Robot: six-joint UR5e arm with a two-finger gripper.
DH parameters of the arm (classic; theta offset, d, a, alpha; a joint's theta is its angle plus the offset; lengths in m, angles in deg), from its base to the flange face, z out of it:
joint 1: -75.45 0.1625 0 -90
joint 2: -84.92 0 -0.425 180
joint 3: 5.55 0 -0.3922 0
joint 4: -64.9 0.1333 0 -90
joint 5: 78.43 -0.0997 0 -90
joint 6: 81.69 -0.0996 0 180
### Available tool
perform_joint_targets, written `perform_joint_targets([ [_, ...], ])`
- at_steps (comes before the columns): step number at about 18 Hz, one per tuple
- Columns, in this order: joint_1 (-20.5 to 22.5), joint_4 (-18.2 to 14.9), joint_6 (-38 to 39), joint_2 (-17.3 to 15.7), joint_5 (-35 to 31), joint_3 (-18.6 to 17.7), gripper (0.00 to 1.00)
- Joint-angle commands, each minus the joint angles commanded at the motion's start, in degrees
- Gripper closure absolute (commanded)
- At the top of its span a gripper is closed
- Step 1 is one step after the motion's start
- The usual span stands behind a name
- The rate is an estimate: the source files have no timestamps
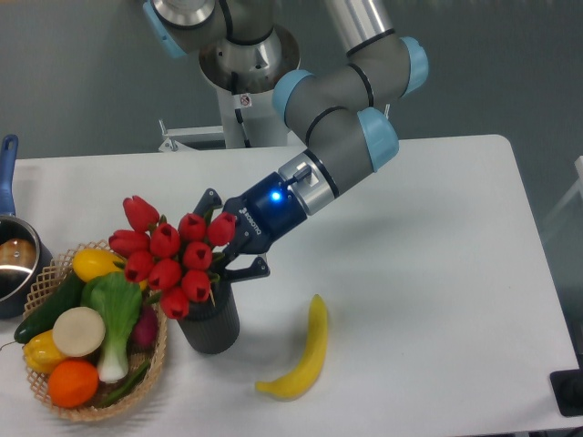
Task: Insert the flowers into the vase
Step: 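Push the bouquet further down into the vase and settle it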
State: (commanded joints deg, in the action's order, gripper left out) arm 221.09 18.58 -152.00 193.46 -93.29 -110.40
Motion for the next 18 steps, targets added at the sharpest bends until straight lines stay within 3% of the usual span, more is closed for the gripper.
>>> perform_joint_targets([
  [9, -0.09, 0.44, -1.76, 1.85, -0.35, -1.05, 0.61],
  [18, -0.53, 0.70, -1.58, 0.53, 0.44, -2.37, 0.61],
])
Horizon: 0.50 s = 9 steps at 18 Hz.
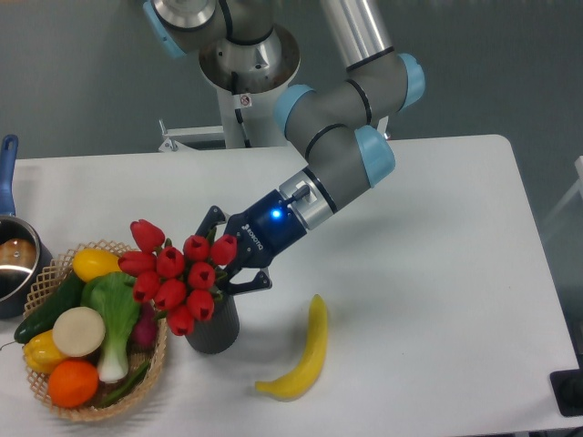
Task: Insert the flowers into the vase
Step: 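Push the bouquet further down into the vase and settle it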
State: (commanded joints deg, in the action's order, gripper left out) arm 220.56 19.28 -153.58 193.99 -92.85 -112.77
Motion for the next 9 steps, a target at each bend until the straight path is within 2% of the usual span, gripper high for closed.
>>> perform_joint_targets([
  [7, 0.00, 0.09, -0.27, 0.35, -0.26, -0.44, 0.59],
  [9, 0.00, 0.09, -0.27, 0.53, -0.44, -0.44, 0.54],
])
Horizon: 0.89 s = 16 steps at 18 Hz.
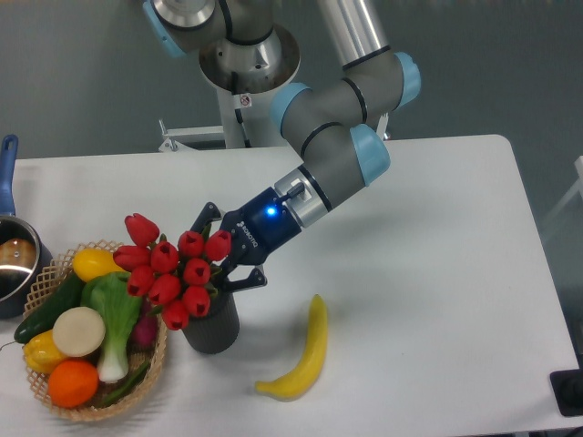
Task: Insert the flowers into the vase
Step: 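Push the bouquet further down into the vase and settle it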
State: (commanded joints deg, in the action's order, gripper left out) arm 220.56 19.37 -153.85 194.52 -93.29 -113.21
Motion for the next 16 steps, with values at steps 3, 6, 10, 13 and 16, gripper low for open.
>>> perform_joint_targets([
  [3, 0.00, 0.00, 0.00, 0.09, -0.53, 0.00, 0.47],
  [6, 0.00, 0.00, -0.09, 0.09, -0.62, 0.00, 0.37],
  [10, 0.00, 0.00, -0.09, 0.18, -1.14, 0.00, 0.31],
  [13, 0.00, 0.09, -0.09, 0.18, -2.28, -0.09, 0.17],
  [16, 0.09, 0.00, 0.00, -0.35, -3.52, -0.09, 0.00],
])
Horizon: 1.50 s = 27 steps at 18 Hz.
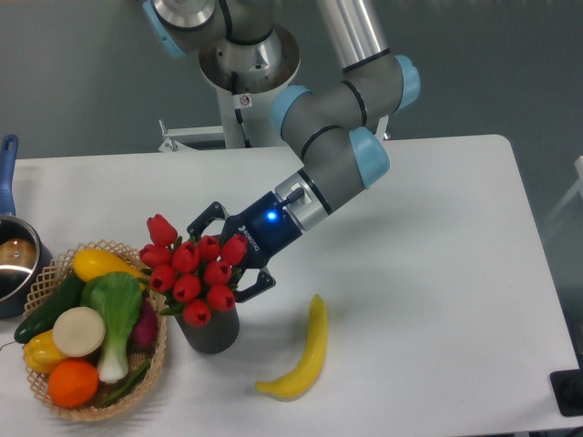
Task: Insert the flowers into the vase
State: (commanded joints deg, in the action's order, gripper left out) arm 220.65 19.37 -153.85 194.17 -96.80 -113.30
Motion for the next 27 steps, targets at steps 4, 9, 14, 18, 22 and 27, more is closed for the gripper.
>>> perform_joint_targets([
  [4, 0.09, 0.09, -0.09, -0.26, -0.61, 0.17, 0.00],
  [9, 0.53, 0.26, -0.17, -2.54, -7.71, 0.79, 0.00],
  [14, 0.97, 0.09, -0.17, -10.18, -28.71, 1.41, 0.00],
  [18, 1.06, 0.18, 0.09, -15.63, -35.58, 1.58, 0.00],
  [22, 1.32, -0.70, 0.00, -21.27, -53.40, 1.58, 0.00],
  [27, 1.32, -5.24, -0.09, -21.54, -59.66, 8.50, 0.00],
])
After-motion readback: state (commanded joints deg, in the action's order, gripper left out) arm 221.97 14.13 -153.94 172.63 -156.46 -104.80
